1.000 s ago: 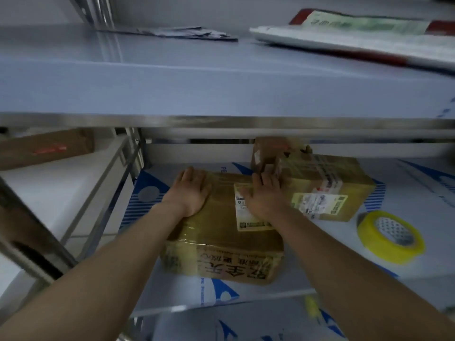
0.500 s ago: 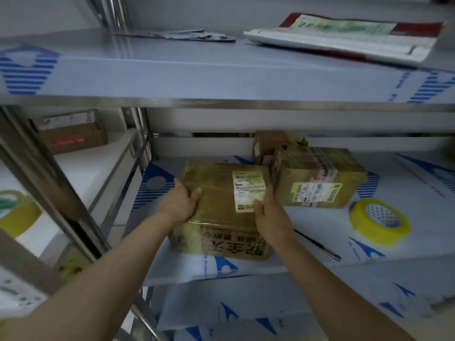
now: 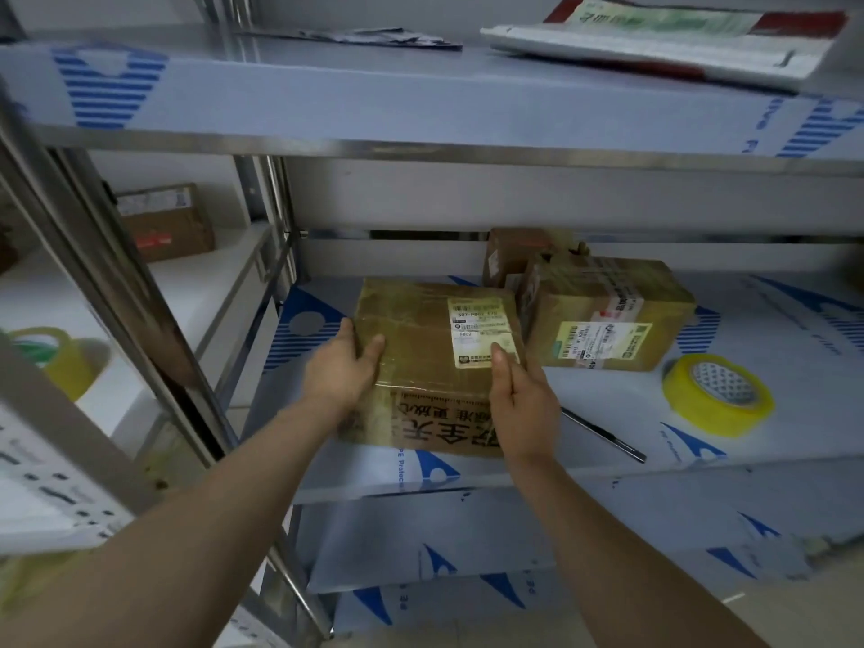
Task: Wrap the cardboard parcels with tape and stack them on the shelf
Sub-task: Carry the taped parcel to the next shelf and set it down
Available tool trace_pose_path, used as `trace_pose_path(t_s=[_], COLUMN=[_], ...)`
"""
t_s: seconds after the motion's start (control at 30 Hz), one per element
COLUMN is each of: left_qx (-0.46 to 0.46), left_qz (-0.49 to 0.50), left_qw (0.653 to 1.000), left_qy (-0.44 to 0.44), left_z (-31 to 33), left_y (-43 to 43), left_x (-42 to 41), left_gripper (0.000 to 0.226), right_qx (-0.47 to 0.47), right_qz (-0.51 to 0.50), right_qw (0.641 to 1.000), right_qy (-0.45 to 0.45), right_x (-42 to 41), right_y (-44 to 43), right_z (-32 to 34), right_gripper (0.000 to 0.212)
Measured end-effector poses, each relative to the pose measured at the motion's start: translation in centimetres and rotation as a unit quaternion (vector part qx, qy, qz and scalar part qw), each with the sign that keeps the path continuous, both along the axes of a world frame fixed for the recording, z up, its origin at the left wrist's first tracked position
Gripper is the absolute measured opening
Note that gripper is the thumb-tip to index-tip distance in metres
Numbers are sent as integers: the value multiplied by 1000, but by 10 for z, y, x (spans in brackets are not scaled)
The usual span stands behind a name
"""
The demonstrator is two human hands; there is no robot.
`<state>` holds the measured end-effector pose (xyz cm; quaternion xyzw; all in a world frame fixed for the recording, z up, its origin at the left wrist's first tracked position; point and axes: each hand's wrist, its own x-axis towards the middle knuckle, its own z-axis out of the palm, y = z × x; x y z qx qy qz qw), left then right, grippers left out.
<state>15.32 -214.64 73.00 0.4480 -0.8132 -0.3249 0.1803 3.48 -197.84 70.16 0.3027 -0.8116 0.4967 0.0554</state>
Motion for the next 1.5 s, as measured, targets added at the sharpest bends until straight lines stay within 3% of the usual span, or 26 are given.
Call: trace_pose_path(t_s=[0.07, 0.13, 0.2, 0.27, 0.43, 0.53, 0.63, 0.73, 0.9, 1.03, 1.4, 1.5], left_qx=[148, 262, 283, 292, 322, 342, 357, 364, 334, 324, 355, 389], left_qz=[24, 44, 39, 45, 18, 56, 96, 105, 102, 45, -130, -160], left_qw=[982, 945, 934, 926, 893, 866, 837, 827, 833, 850, 851, 850], left_qy=[113, 193, 216, 234, 313, 360, 404, 417, 428, 413, 366, 319], left_z=[-1, -7, -5, -1, 4, 11, 21, 36, 68, 86, 108, 110], left_y=[-3, -1, -3, -1, 4, 5, 13, 27, 79, 151, 363, 412], left_x=[6, 11, 9, 8, 19, 21, 24, 24, 11, -14, -124, -157], left_gripper=[57, 35, 17, 17, 16, 15, 30, 41, 32, 35, 27, 36], right_qx=[-62, -109, -109, -108, -158, -185, -190, -195, -228, -266, -360, -361], right_qz=[35, 26, 11, 8, 54, 88, 113, 142, 134, 106, -93, -151], right_qw=[990, 962, 953, 940, 924, 919, 924, 923, 913, 906, 861, 856], right_qy=[-124, -250, -282, -325, -345, -337, -311, -299, -311, -313, -346, -338], right_x=[1, 1, -2, -5, 0, 2, 2, 5, -9, -31, -95, -110], right_y=[6, 6, 0, -1, 20, 26, 31, 40, 87, 163, 404, 457], right_z=[0, -8, -2, 7, 16, 24, 37, 52, 79, 95, 97, 94], right_gripper=[34, 33, 31, 32, 48, 48, 51, 52, 37, 36, 22, 20])
